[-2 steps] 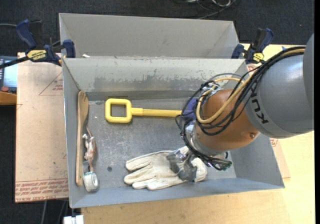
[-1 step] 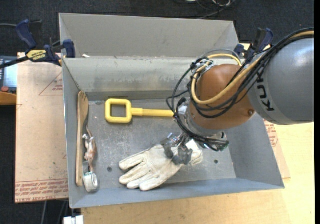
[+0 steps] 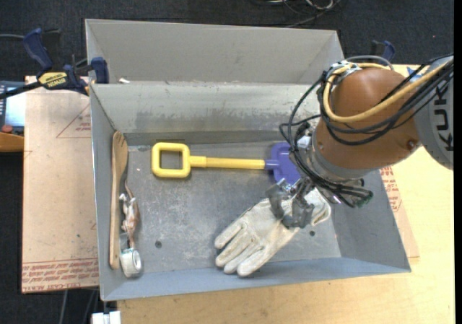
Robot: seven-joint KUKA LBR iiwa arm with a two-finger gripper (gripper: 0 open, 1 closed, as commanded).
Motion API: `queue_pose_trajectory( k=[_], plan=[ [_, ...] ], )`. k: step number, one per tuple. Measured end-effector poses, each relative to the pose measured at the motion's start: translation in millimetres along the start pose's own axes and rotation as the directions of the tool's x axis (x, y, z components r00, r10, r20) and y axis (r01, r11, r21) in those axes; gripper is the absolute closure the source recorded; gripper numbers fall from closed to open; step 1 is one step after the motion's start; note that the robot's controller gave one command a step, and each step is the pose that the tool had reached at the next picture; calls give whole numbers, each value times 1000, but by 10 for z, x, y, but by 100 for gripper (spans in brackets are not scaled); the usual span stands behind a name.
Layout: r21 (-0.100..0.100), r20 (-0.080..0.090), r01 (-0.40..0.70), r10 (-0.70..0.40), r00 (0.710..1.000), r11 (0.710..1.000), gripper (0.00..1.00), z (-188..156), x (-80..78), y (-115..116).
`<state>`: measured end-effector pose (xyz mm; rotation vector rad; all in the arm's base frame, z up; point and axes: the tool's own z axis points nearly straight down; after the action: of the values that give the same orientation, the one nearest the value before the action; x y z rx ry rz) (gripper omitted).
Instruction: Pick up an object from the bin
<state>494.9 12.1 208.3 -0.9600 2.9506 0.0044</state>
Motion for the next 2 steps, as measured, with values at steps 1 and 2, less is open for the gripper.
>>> queue_pose_trajectory(
  k=[1,2],
  plan=[
    [-15,1,34,-34,999,999,100,1088,-275,264],
    [9,13,262,-262,965,965,100,520,-412,28]
  ],
)
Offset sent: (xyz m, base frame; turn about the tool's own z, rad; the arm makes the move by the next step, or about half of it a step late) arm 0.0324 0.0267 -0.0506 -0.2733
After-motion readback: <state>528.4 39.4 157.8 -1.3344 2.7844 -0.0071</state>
